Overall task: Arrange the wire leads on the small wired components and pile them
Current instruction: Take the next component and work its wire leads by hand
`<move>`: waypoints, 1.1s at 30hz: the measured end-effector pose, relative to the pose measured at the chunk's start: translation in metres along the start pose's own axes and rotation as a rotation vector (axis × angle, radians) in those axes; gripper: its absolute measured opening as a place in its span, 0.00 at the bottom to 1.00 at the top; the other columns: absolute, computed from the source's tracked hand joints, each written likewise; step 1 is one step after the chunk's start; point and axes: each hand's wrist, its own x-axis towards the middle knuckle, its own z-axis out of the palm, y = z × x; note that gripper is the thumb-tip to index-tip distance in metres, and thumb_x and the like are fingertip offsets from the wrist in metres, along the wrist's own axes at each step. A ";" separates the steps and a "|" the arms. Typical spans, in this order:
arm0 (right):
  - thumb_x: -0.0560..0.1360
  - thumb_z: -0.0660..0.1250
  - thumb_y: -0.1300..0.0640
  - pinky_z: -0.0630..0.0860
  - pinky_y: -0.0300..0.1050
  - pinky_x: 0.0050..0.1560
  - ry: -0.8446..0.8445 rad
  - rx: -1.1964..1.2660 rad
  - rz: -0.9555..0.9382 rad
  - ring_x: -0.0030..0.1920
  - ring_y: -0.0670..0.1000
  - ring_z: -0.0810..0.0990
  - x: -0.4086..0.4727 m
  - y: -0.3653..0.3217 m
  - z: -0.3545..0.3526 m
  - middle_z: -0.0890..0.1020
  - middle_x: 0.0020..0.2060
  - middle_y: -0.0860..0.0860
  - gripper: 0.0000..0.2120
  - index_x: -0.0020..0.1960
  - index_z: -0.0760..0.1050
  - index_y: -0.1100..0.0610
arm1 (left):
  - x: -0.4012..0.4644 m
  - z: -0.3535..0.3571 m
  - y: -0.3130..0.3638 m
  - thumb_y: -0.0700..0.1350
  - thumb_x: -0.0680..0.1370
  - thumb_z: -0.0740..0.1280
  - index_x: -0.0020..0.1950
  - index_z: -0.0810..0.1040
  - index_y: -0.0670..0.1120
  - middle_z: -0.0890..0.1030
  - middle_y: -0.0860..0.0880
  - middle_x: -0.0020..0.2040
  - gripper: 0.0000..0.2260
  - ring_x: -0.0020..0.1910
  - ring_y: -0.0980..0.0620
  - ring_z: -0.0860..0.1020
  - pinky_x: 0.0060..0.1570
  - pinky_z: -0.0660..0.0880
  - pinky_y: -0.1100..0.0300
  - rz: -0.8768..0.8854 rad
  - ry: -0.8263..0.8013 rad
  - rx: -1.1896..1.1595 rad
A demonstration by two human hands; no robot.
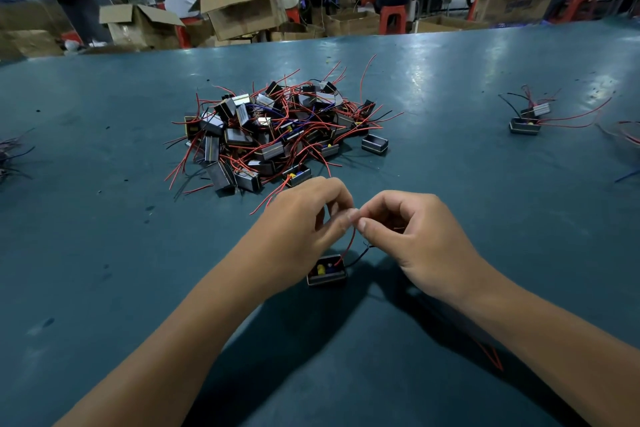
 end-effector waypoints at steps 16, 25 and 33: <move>0.75 0.72 0.60 0.68 0.30 0.32 -0.037 -0.110 -0.119 0.29 0.41 0.73 -0.002 -0.008 -0.001 0.79 0.29 0.42 0.06 0.41 0.81 0.52 | 0.000 0.002 0.003 0.44 0.81 0.64 0.36 0.76 0.49 0.69 0.54 0.29 0.13 0.27 0.55 0.63 0.29 0.61 0.60 -0.308 -0.129 -0.365; 0.75 0.73 0.61 0.67 0.28 0.34 -0.021 -0.185 -0.188 0.31 0.42 0.75 -0.001 -0.009 0.000 0.78 0.30 0.40 0.07 0.40 0.80 0.51 | 0.000 -0.002 0.005 0.39 0.78 0.64 0.34 0.77 0.47 0.72 0.52 0.29 0.12 0.26 0.53 0.65 0.26 0.61 0.63 -0.457 -0.094 -0.608; 0.76 0.71 0.56 0.67 0.28 0.32 -0.084 -0.112 -0.160 0.29 0.41 0.73 0.001 -0.002 -0.003 0.78 0.29 0.39 0.08 0.41 0.78 0.46 | -0.001 -0.022 -0.016 0.43 0.74 0.76 0.51 0.86 0.47 0.79 0.52 0.49 0.06 0.48 0.53 0.77 0.46 0.76 0.56 0.302 -0.017 0.045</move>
